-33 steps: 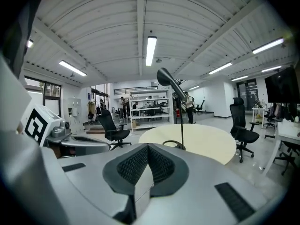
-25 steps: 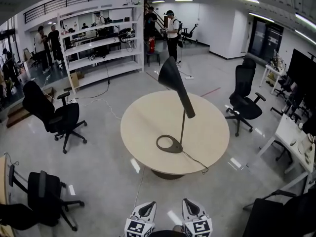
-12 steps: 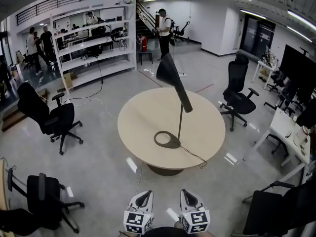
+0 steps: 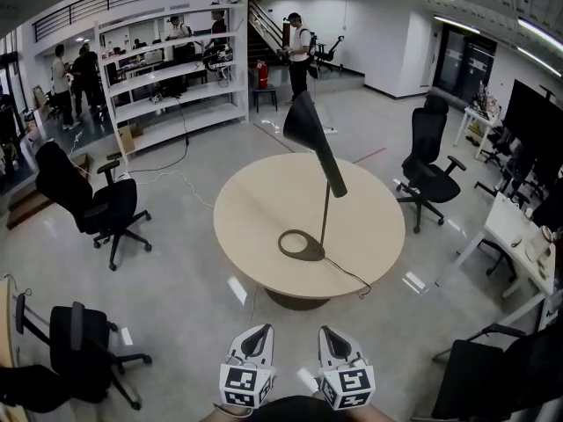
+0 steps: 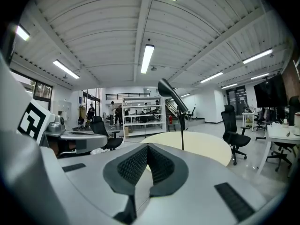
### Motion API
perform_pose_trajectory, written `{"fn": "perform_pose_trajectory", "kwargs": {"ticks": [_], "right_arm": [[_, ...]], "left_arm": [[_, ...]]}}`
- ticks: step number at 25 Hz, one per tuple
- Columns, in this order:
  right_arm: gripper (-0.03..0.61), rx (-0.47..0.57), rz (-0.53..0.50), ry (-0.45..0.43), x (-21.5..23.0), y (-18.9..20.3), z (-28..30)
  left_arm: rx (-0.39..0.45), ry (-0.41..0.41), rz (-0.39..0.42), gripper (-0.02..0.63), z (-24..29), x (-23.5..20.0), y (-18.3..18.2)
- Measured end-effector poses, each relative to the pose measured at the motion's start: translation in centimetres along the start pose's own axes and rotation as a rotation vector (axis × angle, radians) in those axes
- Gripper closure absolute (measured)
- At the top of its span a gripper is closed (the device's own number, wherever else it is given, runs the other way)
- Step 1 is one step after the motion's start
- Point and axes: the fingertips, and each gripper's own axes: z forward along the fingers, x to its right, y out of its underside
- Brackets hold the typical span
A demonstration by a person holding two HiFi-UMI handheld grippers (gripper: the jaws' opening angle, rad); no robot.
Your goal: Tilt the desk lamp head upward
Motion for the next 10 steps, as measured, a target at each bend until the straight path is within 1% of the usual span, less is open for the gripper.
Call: {"fn": "perform_pose_trajectory", "kwargs": {"ticks": [5, 10], "right_arm": [[0.565, 0.029, -0.010, 0.003, 0.6, -1.3, -0.1], [0.565, 0.067, -0.046, -0.021, 0.4, -2.9, 1.5]], "left_arm": [[0.015, -0.004, 0.015, 0.566, 0.0, 0.7, -0.5], [0.056, -0.019, 0.023, 0.566, 0.8, -0.2, -1.7]]}}
